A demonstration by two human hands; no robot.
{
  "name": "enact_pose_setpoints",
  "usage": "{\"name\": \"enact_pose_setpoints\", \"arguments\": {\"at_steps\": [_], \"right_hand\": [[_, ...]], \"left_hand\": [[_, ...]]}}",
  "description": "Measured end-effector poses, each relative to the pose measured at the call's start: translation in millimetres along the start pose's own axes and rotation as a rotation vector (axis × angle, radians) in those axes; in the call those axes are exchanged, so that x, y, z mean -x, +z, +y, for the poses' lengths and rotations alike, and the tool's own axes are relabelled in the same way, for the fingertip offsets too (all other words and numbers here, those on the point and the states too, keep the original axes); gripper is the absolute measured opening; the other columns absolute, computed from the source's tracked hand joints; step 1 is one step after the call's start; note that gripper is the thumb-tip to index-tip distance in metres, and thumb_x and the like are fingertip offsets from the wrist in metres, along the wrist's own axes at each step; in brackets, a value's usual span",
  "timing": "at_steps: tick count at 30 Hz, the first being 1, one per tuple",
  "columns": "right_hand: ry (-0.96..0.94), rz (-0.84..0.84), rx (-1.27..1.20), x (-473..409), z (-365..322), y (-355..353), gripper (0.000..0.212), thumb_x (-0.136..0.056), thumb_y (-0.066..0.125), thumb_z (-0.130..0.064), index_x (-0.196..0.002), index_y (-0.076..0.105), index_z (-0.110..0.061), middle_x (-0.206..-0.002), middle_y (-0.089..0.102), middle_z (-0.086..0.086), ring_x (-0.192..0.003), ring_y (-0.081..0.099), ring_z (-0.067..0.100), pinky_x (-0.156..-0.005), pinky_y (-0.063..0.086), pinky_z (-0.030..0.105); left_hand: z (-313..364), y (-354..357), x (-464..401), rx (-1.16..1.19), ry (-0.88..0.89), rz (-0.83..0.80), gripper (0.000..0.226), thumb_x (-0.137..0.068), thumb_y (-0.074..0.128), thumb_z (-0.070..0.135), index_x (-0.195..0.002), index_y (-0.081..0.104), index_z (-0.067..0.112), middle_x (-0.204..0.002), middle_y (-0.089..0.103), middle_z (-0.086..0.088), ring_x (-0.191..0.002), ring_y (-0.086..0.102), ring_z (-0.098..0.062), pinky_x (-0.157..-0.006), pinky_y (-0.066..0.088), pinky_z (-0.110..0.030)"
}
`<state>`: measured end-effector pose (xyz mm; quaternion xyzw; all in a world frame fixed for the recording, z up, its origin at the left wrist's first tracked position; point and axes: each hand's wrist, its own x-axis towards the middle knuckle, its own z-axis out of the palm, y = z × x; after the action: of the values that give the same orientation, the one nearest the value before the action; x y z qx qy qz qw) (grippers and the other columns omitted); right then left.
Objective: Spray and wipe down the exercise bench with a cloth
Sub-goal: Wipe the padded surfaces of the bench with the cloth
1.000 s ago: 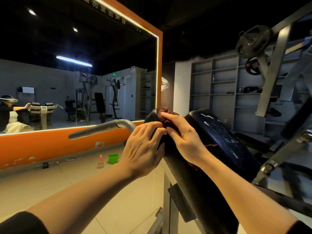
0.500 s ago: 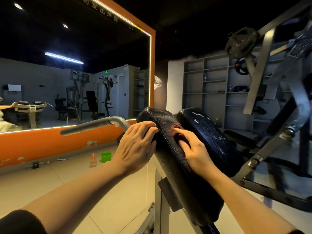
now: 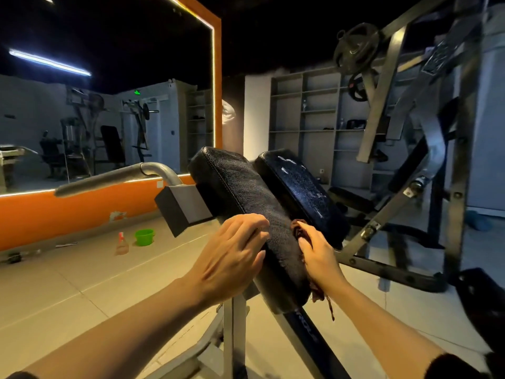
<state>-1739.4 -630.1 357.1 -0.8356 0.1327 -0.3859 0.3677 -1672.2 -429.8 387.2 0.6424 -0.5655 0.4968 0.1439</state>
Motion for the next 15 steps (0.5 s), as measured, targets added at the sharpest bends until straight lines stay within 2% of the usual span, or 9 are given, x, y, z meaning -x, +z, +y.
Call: {"name": "enact_pose_setpoints", "arguments": {"at_steps": [2,5,7,10,12,13,15], "right_hand": [[-0.057,0.009,-0.027,19.3,-6.2,6.3,0.038,-0.103,0.042,-0.020,-0.140,0.047,-0.026,-0.143,0.045,-0.001,-0.130,0.045,0.015,-0.108,0.037,0.030],[-0.322,-0.079,-0.108,56.7,-32.5,12.4,0.042,-0.100,0.038,-0.029,-0.142,0.044,-0.030,-0.141,0.043,-0.014,-0.128,0.043,-0.001,-0.106,0.036,0.016],[-0.347,-0.102,-0.116,59.6,-24.2,7.3,0.042,-0.100,0.038,-0.026,-0.142,0.044,-0.028,-0.140,0.044,-0.015,-0.129,0.043,-0.002,-0.105,0.035,0.012],[-0.077,-0.024,-0.027,47.3,19.5,-9.4,0.038,-0.103,0.040,-0.014,-0.139,0.048,-0.024,-0.136,0.050,-0.001,-0.120,0.052,0.013,-0.102,0.046,0.029],[0.123,0.006,0.126,44.7,43.6,-24.0,0.036,-0.102,0.041,-0.012,-0.135,0.050,-0.023,-0.125,0.057,0.009,-0.102,0.061,0.024,-0.089,0.055,0.042],[0.172,0.014,0.186,44.4,48.8,-31.3,0.035,-0.101,0.043,-0.011,-0.134,0.050,-0.023,-0.119,0.060,0.012,-0.095,0.063,0.026,-0.083,0.056,0.046],[0.153,0.078,0.224,40.4,47.8,-42.3,0.040,-0.096,0.053,-0.010,-0.132,0.045,-0.024,-0.115,0.061,0.012,-0.090,0.064,0.029,-0.077,0.058,0.049]], "left_hand": [[6.3,2.0,6.7,0.002,0.030,-0.011,0.032,-0.089,0.050,0.026,-0.109,0.066,0.008,-0.122,0.057,-0.012,-0.114,0.048,-0.021,-0.101,0.041,-0.030],[13.4,7.4,9.9,0.022,0.034,0.006,0.035,-0.085,0.062,0.026,-0.116,0.059,0.010,-0.124,0.051,-0.008,-0.113,0.047,-0.019,-0.105,0.028,-0.025],[20.2,9.1,9.1,0.035,0.043,0.011,0.037,-0.081,0.066,0.024,-0.114,0.060,0.009,-0.122,0.051,-0.008,-0.111,0.048,-0.019,-0.107,0.025,-0.025],[27.2,5.7,10.5,0.000,0.088,-0.021,0.034,-0.081,0.064,0.025,-0.109,0.064,0.007,-0.121,0.054,-0.010,-0.113,0.047,-0.022,-0.109,0.025,-0.028],[25.5,2.5,13.4,-0.008,0.095,-0.024,0.032,-0.087,0.058,0.027,-0.110,0.063,0.006,-0.121,0.055,-0.012,-0.114,0.047,-0.023,-0.109,0.024,-0.029],[23.7,1.0,14.4,-0.007,0.092,-0.024,0.032,-0.088,0.054,0.027,-0.111,0.062,0.007,-0.121,0.056,-0.012,-0.114,0.047,-0.023,-0.109,0.026,-0.029],[19.6,-1.5,14.5,-0.001,0.073,-0.016,0.034,-0.087,0.051,0.027,-0.111,0.062,0.006,-0.119,0.056,-0.013,-0.113,0.047,-0.023,-0.107,0.030,-0.030]]}}
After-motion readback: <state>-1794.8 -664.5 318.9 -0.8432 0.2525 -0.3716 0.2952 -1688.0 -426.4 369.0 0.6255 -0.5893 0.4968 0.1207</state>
